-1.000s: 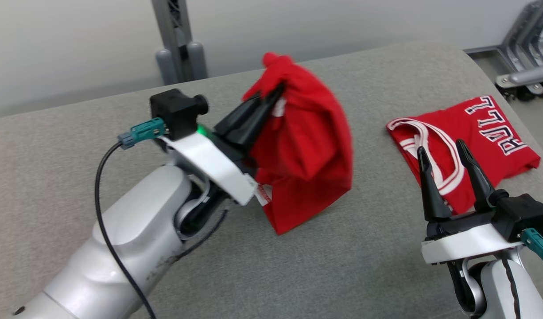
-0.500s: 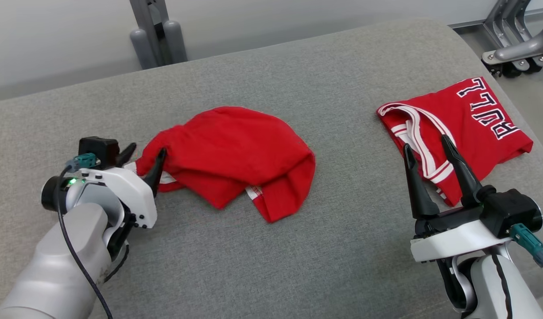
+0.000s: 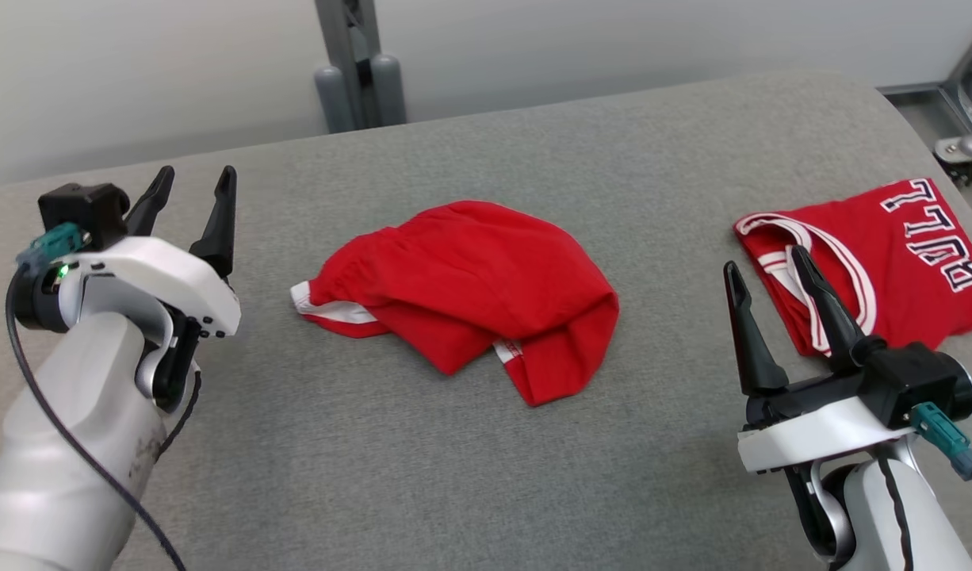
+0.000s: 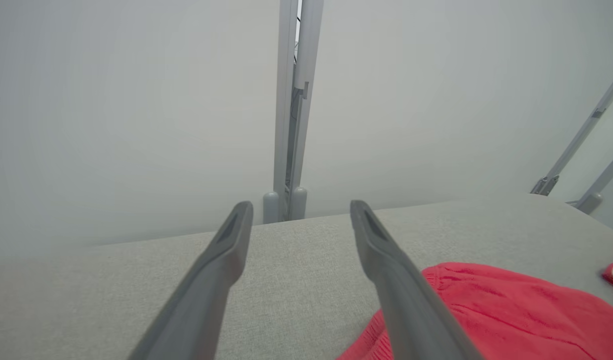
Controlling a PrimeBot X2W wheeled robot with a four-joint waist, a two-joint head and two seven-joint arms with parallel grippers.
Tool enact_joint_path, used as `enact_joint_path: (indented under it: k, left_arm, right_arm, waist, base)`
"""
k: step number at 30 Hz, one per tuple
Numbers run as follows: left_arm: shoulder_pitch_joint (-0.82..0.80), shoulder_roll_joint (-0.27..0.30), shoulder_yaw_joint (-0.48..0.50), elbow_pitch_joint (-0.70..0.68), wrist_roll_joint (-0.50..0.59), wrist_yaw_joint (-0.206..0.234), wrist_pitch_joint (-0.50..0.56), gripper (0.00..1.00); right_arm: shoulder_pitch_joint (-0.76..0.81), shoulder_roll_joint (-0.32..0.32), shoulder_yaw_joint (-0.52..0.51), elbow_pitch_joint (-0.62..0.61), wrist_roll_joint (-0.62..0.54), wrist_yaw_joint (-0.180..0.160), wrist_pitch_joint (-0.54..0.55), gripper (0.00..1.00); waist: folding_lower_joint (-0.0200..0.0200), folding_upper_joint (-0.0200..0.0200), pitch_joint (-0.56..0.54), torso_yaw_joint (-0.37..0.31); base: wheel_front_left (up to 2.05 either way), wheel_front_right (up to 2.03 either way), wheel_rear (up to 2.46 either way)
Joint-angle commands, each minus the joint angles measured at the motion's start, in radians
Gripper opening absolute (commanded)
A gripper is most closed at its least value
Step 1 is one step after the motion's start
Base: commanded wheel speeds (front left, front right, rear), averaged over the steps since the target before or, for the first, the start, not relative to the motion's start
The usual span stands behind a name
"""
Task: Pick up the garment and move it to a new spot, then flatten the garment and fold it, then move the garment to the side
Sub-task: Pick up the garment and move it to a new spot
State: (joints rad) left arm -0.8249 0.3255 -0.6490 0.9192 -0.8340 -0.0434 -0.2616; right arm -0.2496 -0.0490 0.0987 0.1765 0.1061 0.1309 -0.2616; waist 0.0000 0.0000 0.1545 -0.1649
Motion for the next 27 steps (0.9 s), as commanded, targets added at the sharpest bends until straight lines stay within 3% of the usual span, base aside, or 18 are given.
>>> enact_joint_path:
  k: [1,4,8,17,21,27]
  left_arm:
    - [0.052,0.007,0.052,-0.056,0.039,0.015,-0.003,1.00]
    - [0.141,0.008,0.176,-0.196,0.132,0.038,-0.003,1.00]
    - [0.290,-0.037,0.327,-0.368,0.249,0.045,-0.003,1.00]
    - [0.575,-0.215,0.585,-0.598,0.445,-0.023,-0.003,1.00]
    - [0.650,-0.260,0.647,-0.634,0.490,-0.051,-0.003,1.00]
    - [0.678,-0.272,0.668,-0.632,0.507,-0.071,-0.003,1.00]
  right_arm:
    - [0.013,-0.005,-0.001,0.002,-0.005,0.000,-0.004,1.00]
    - [0.022,-0.010,0.004,0.003,-0.008,0.000,-0.004,1.00]
    - [0.033,-0.019,0.017,0.006,-0.006,0.000,-0.004,1.00]
    - [0.062,-0.025,0.032,0.030,0.007,0.000,-0.004,1.00]
    - [0.074,-0.028,0.035,0.045,0.012,0.000,-0.004,1.00]
    - [0.081,-0.023,0.028,0.078,0.038,0.000,-0.004,1.00]
  waist:
    - [0.0000,0.0000,-0.025,0.030]
    - [0.0000,0.0000,-0.043,0.061]
    - [0.0000,0.0000,-0.061,0.099]
    - [0.0000,0.0000,-0.094,0.156]
    - [0.0000,0.0000,-0.107,0.167]
    - [0.0000,0.0000,-0.114,0.172]
  base:
    - [0.00,0.00,0.00]
    - [0.00,0.00,0.00]
    - [0.00,0.00,0.00]
    - [0.00,0.00,0.00]
    - [0.00,0.00,0.00]
    - [0.00,0.00,0.00]
